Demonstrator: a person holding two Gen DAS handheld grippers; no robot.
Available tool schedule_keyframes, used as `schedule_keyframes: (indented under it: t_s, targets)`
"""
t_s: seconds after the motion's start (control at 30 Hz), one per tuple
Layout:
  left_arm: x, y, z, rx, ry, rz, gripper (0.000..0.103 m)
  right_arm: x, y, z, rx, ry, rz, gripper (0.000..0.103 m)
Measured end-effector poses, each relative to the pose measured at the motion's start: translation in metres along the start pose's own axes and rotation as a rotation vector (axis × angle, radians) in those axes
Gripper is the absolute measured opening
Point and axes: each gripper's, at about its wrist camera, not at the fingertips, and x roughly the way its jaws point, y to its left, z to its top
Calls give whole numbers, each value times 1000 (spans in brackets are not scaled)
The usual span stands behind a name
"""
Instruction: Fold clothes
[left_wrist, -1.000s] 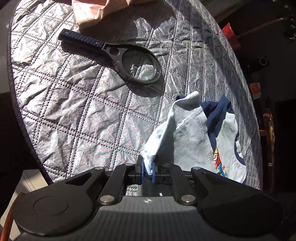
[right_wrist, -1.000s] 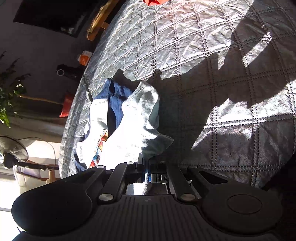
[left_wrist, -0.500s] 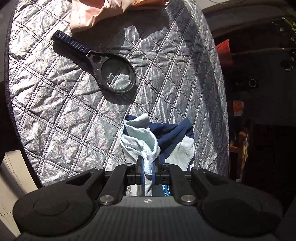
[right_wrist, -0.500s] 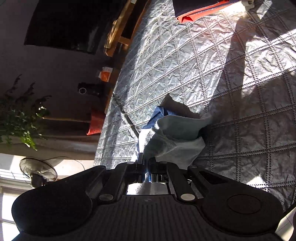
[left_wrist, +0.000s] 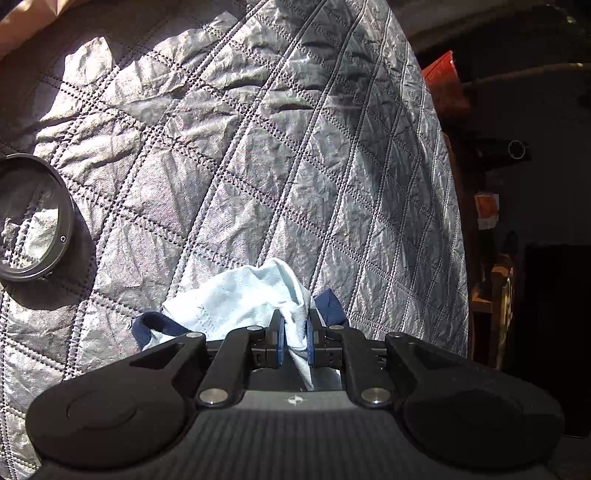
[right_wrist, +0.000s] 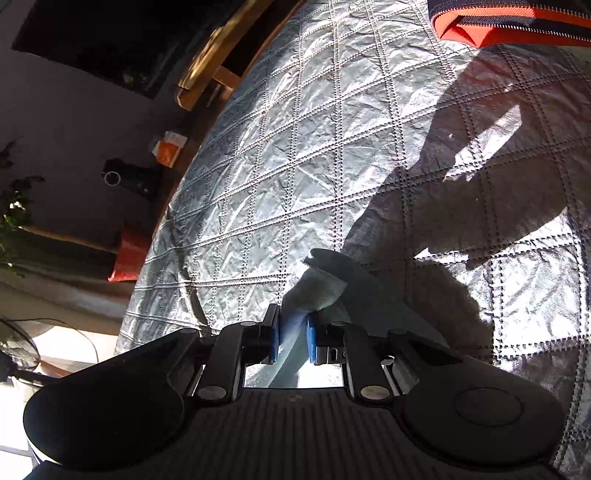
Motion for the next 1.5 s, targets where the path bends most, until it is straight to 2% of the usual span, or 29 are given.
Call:
schedule_keyframes:
  t_s: [0.03,0.07,0.13,0.17,0.23,0.33,0.4,0.47,0.53,0.6,0.67,0.77,0.83,0.87,0.93,1.0,1.07,1.23,1.33,1.43,1.5]
  targets:
    - [3,4,2,-22,8,-11,17,-1,3,3,-33,-24,-12,28]
    - [5,7,5,-44,16,-21,18,-6,8,6,-75,-70,-23,39]
    - [-2,4,12,-43,-22,-37,23,-18,12,8,-130,-126,-43,51]
    - [-8,1,16,-34,-50,-44,27,-24,15,9,-157,-153,-53,52]
    - [-25,-5,23,-7,-115,-69,34,-36,19,11,-211,-209,-73,52]
    - [-55,-6,23,6,-202,-95,49,-55,42,-12,-423,-282,-30,52]
    - [-70,-2,17,-1,-245,-83,52,-52,63,-38,-588,-238,35,52]
    - [-81,5,11,-8,-268,-82,52,-39,88,-67,-764,-178,58,51]
    - [-83,13,4,-9,-277,-72,53,-24,105,-89,-886,-163,76,48]
    - [-79,20,-1,4,-271,-46,53,1,118,-103,-960,-112,26,42]
    - [-67,24,-1,-9,-212,-36,52,35,118,-103,-969,-66,-47,28]
    - [-55,26,2,-14,-121,-80,49,60,124,-107,-1110,-145,-159,25]
    - [-59,21,4,39,-161,-52,50,53,132,-101,-1095,-203,-159,26]
    - [-60,21,7,45,-169,-48,50,42,138,-101,-1109,-267,-138,30]
    - [-62,22,12,32,-165,-54,50,18,145,-108,-1111,-314,-57,34]
    - [-63,24,15,16,-158,-61,51,5,146,-126,-1129,-267,20,43]
    - [-65,25,15,16,-155,-64,51,10,146,-146,-1144,-182,52,42]
    - [-64,22,10,68,-134,-66,54,66,155,-159,-1079,-47,-31,44]
    - [-60,24,12,63,-99,-62,54,73,166,-169,-1141,-67,-54,44]
    - [-59,26,18,39,-87,-74,54,57,182,-183,-1191,-147,35,46]
    - [-61,24,20,35,-91,-91,54,65,198,-199,-1258,-83,109,51]
